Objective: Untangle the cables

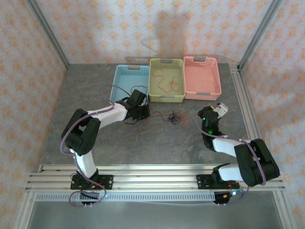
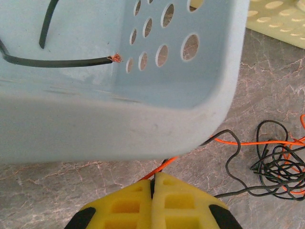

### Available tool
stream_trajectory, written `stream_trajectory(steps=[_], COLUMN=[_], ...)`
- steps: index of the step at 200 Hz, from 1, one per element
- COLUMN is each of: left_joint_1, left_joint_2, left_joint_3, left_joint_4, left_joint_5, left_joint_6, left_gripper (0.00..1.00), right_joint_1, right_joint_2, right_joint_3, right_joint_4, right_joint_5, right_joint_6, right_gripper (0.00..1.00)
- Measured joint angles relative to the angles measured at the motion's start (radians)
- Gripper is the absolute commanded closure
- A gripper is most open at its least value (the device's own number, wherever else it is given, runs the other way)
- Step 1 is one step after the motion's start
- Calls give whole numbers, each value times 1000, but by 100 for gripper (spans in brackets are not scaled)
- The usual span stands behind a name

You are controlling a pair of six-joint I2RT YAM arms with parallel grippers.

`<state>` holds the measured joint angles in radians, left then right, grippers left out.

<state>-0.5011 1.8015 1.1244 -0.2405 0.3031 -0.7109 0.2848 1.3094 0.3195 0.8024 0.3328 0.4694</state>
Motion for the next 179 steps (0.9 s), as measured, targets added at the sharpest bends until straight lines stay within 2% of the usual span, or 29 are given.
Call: stream_trajectory(steps=[24,54,78,96,138,179], left_joint_1=[0,0,0,0,0,0], left_joint_2=[0,0,0,0,0,0], left_joint_3=[0,0,0,0,-1,-1], left_joint_4=[2,5,7,7,7,8], left_joint_5=[0,1,1,2,1,1], left_joint_6=[0,0,0,0,0,0], left_gripper=[100,100,100,100,100,100], right_joint_1=[-29,-72,-150,-185,-197,-259], right_joint_2=[-54,-224,-327,-325,-229,-274], right_joint_3=[2,8,8,8,7,-42], right_joint_4=[-11,-65,-92,-92,-106,-103], right_joint_5=[-17,-5,4,-6,-50,66], right_joint_6=[-37,-106,-115,-112,-116,-103], right_gripper=[100,100,100,100,100,100])
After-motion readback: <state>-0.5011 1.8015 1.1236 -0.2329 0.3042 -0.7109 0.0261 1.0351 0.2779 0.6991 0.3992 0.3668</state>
